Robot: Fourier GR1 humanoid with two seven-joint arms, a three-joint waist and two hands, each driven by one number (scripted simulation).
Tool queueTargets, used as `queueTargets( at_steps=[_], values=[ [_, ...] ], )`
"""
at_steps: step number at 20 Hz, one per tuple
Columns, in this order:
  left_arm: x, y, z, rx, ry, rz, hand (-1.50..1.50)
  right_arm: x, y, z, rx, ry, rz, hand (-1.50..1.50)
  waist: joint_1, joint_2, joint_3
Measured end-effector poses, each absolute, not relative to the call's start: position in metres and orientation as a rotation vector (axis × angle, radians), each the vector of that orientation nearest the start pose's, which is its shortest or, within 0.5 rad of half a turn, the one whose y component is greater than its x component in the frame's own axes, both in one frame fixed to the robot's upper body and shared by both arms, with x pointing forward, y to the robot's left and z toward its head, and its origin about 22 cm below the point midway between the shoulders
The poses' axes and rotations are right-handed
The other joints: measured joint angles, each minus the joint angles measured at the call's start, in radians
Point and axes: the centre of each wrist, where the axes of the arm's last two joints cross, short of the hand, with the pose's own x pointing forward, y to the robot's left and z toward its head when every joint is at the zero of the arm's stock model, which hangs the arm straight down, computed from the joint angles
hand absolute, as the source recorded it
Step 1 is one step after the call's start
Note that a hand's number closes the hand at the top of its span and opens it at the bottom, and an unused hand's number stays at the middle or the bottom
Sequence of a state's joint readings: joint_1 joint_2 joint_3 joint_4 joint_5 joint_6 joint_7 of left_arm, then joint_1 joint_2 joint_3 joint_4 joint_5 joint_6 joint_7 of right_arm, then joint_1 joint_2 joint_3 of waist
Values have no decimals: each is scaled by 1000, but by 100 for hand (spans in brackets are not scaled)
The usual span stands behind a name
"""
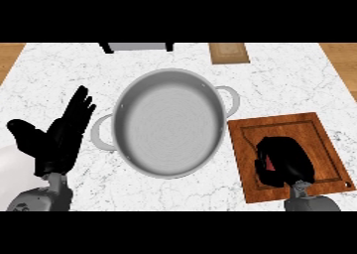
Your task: Pick the bell pepper from the cutting board and place it in the pot
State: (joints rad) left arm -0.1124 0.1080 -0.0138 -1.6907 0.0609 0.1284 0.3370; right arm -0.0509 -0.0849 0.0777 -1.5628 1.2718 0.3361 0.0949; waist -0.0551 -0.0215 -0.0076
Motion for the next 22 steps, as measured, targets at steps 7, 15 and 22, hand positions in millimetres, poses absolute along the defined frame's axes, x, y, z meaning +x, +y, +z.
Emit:
queueTargets(
  at_steps=[7, 15, 22],
  values=[
    [259, 241, 61, 54, -1455, 17, 0, 206, -183, 67, -1053, -1108, 926, 150, 18, 6, 5],
    [263, 230, 65, 28, -1468, -7, 0, 150, -146, 164, -1156, -1358, 787, 150, 41, 14, 5],
    [266, 229, 63, 12, -1470, -13, 0, 137, -117, 212, -1187, -1608, 749, 150, 61, 18, 5]
  ],
)
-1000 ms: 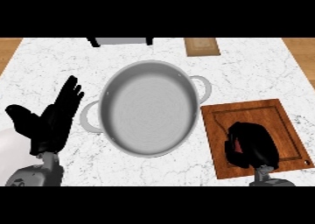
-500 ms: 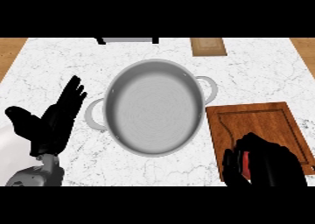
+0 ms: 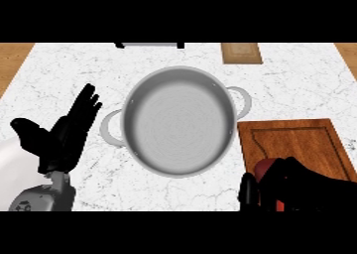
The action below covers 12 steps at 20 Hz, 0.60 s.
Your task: Pick the bell pepper from the cutting board and place it in the pot
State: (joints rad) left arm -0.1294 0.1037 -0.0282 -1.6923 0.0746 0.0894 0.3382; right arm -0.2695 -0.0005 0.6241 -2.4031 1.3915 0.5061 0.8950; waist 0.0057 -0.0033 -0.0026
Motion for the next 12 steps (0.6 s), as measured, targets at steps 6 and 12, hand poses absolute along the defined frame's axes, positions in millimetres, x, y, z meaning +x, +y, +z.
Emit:
queueTargets(
  at_steps=[6, 12],
  values=[
    [271, 224, 63, 9, -1469, -20, 0, 158, -93, 237, -1095, -1730, 740, 150, 9, 2, 0],
    [270, 222, 69, 2, -1474, -32, 0, 206, -69, 253, -1063, -1680, 728, 150, 19, 3, 0]
  ],
)
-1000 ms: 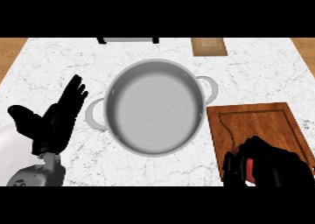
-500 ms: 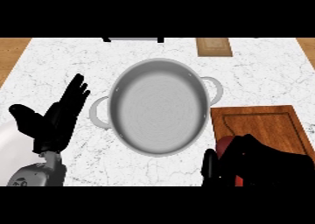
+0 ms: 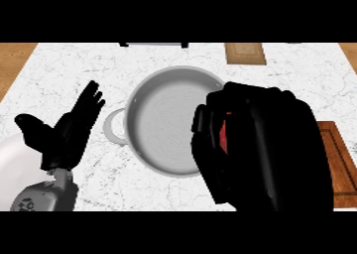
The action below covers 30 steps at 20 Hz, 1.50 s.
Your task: Pick the bell pepper from the cutting board and place it in the pot
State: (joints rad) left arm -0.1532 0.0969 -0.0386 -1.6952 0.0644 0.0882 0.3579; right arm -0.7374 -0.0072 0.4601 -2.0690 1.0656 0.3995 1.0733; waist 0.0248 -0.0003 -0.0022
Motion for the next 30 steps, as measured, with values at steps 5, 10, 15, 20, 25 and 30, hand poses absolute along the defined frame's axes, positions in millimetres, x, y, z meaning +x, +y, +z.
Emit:
queueTargets(
  at_steps=[5, 10, 15, 20, 25, 30],
  values=[
    [270, 219, 69, -4, -1481, -34, 0, 246, -48, 256, -1056, -1601, 761, 150, -1, 1, 1],
    [268, 228, 62, 7, -1482, -30, 0, 276, -37, 245, -1033, -1538, 828, 150, -8, 2, 1],
    [270, 223, 66, -3, -1482, -36, 0, 298, -35, 219, -901, -1457, 765, -150, -1, 4, 2],
    [269, 222, 65, -10, -1482, -35, 0, 318, -37, 195, -744, -1386, 670, -150, 8, 6, 2],
    [271, 222, 64, -3, -1477, -26, 0, 322, -41, 187, -645, -1474, 482, -150, 1, 5, 2],
    [267, 223, 61, 9, -1474, -24, 0, 325, -47, 199, -651, -1618, 245, -150, -9, 2, 2]
  ],
)
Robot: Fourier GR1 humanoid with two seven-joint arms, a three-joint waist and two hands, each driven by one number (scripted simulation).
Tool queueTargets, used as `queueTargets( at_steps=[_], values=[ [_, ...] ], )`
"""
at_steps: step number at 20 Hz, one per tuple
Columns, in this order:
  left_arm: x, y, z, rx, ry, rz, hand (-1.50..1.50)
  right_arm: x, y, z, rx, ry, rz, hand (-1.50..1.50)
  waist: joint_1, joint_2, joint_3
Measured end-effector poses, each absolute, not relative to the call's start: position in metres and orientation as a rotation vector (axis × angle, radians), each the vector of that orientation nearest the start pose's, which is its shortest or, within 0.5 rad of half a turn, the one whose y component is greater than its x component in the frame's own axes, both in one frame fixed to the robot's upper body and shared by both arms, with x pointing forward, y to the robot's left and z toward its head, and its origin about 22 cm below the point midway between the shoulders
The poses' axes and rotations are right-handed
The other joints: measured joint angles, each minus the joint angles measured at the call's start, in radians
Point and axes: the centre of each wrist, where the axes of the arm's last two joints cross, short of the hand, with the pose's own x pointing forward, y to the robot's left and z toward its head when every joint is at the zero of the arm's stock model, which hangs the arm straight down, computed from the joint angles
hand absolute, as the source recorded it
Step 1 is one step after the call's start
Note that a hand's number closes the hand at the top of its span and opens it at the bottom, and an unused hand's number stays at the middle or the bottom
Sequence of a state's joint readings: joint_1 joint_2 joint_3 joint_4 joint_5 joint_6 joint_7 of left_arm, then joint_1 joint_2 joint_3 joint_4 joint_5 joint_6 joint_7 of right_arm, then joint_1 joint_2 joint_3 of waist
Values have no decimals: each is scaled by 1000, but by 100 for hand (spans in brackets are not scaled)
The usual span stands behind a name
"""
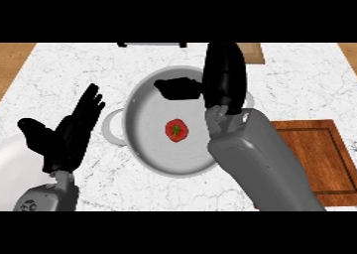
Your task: Pick the bell pepper from the cutting board and place it in the pot
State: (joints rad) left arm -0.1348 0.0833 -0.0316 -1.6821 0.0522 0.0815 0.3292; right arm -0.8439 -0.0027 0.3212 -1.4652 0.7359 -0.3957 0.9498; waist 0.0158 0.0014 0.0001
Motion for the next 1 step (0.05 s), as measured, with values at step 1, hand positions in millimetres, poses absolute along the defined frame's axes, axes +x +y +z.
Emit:
queueTargets(
  at_steps=[1],
  values=[
    [266, 224, 60, 9, -1470, -24, 0, 325, -51, 201, -655, -1637, 203, -150, -3, -1, 0]
  ],
)
